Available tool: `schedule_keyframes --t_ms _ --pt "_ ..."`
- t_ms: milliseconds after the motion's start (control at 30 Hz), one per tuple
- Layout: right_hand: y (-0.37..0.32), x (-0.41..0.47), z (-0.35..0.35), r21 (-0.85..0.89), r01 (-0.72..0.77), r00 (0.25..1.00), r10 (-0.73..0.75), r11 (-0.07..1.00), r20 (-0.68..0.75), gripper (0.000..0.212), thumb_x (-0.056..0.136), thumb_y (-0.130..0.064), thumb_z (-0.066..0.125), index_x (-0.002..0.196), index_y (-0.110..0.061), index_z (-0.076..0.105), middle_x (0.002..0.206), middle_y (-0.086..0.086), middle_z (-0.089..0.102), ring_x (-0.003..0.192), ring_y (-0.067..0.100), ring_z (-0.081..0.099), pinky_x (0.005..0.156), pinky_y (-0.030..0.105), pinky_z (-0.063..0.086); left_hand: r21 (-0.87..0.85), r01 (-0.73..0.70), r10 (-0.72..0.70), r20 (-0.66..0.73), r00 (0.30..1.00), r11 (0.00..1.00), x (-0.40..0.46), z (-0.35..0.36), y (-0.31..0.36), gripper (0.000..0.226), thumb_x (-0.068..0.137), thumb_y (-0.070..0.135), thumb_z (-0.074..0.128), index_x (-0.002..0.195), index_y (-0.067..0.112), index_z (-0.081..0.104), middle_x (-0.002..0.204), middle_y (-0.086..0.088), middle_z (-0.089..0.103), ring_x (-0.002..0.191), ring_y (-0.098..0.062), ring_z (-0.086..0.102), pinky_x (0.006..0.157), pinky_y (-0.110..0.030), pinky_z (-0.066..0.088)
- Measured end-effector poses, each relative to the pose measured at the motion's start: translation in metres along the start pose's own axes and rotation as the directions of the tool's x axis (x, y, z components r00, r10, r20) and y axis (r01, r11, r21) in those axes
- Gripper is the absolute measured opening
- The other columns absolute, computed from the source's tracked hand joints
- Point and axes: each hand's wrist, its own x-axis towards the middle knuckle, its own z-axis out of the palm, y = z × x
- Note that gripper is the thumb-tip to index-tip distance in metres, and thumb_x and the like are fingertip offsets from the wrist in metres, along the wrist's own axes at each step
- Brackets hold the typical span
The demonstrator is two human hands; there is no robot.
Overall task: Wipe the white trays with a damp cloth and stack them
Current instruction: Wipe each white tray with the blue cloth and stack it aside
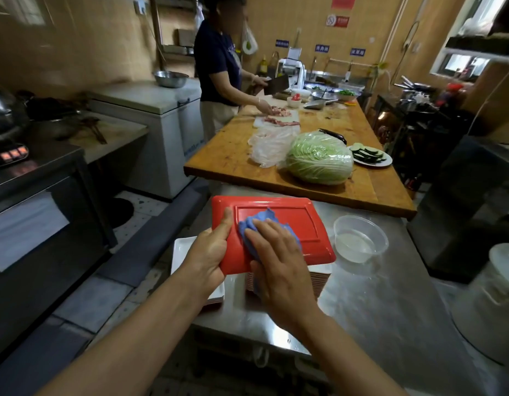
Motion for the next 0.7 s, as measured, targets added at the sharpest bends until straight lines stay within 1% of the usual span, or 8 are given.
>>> schedule_keyframes --t_ms 133,233,300,367,467,567,633,700 --pt "-0.011 0.026 0.003 -0.037 -0.058 0.989 0.062 0.998 0.134 0.054 0.096 -0.04 0.027 0.144 -0.018 0.035 0.152 0.001 0.03 0.142 0.018 0.022 0.116 0.044 0.018 0.067 -0.062 0.063 -0.024 0.998 0.996 -0.002 -0.006 -0.002 0.055 0.062 0.059 0.059 0.089 0.012 0.068 0.082 -0.009 0.073 0.074 -0.02 0.071 0.063 -0.032 0.056" --pt "-0.007 0.039 0.005 -0.066 -0.092 0.978 0.102 0.994 0.18 0.055 0.095 -0.04 0.027 0.148 -0.024 0.026 0.156 -0.006 0.02 0.144 0.011 0.011 0.117 0.039 0.011 0.074 -0.093 0.097 -0.056 0.994 0.993 -0.003 -0.009 -0.001 0.047 0.057 0.052 0.065 0.084 0.014 0.066 0.081 -0.01 0.072 0.074 -0.024 0.069 0.071 -0.037 0.056" --pt "0.003 0.039 0.005 -0.084 -0.129 0.972 0.142 0.988 0.188 0.057 0.094 -0.04 0.026 0.149 -0.027 0.022 0.157 -0.008 0.016 0.145 0.01 0.008 0.117 0.037 0.009 0.059 -0.085 0.089 -0.076 0.993 0.995 -0.003 -0.013 0.003 0.05 0.056 0.048 0.068 0.09 0.011 0.064 0.086 -0.014 0.07 0.076 -0.029 0.067 0.075 -0.043 0.055" --pt "0.018 0.035 0.002 -0.096 -0.158 0.97 0.173 0.983 0.172 0.055 0.096 -0.037 0.028 0.149 -0.024 0.022 0.156 -0.004 0.017 0.145 0.012 0.009 0.118 0.035 0.008 0.047 -0.077 0.081 -0.084 0.993 0.996 -0.001 -0.021 0.006 0.053 0.055 0.044 0.07 0.096 0.011 0.061 0.086 -0.015 0.07 0.073 -0.031 0.068 0.069 -0.043 0.055" --pt "0.037 0.029 0.0 0.028 -0.257 0.962 0.253 0.966 0.1 0.047 0.099 -0.018 0.04 0.145 -0.013 0.031 0.152 0.008 0.027 0.142 0.022 0.022 0.117 0.031 0.012 0.038 -0.071 0.074 -0.071 0.995 0.997 0.001 -0.034 0.008 0.048 0.057 0.038 0.073 0.095 0.013 0.059 0.073 -0.009 0.073 0.064 -0.026 0.071 0.056 -0.037 0.058" --pt "0.042 0.025 0.006 0.065 -0.33 0.944 0.327 0.942 0.046 0.044 0.098 -0.011 0.043 0.141 -0.013 0.039 0.139 0.01 0.041 0.125 0.023 0.039 0.101 0.016 0.021 0.027 -0.068 0.07 -0.06 0.996 0.997 0.002 -0.042 0.009 0.037 0.065 0.032 0.073 0.094 0.012 0.061 0.069 -0.007 0.073 0.06 -0.022 0.07 0.052 -0.036 0.058" --pt "0.044 0.021 0.015 0.057 -0.364 0.931 0.362 0.93 0.034 0.041 0.097 -0.009 0.043 0.138 -0.012 0.043 0.124 0.013 0.048 0.11 0.025 0.046 0.088 0.019 0.027 0.025 -0.061 0.063 -0.071 0.996 0.998 0.002 -0.049 0.011 0.029 0.07 0.027 0.072 0.093 0.011 0.061 0.071 -0.009 0.072 0.061 -0.023 0.07 0.056 -0.038 0.059" --pt "0.048 0.019 0.019 0.104 -0.453 0.891 0.452 0.885 0.036 0.033 0.098 -0.012 0.04 0.13 -0.011 0.049 0.11 0.015 0.053 0.094 0.023 0.049 0.075 0.021 0.029 0.002 -0.057 0.057 -0.07 0.996 0.998 0.002 -0.058 0.013 0.035 0.066 0.026 0.073 0.096 0.01 0.062 0.08 -0.013 0.072 0.068 -0.027 0.069 0.065 -0.043 0.058"
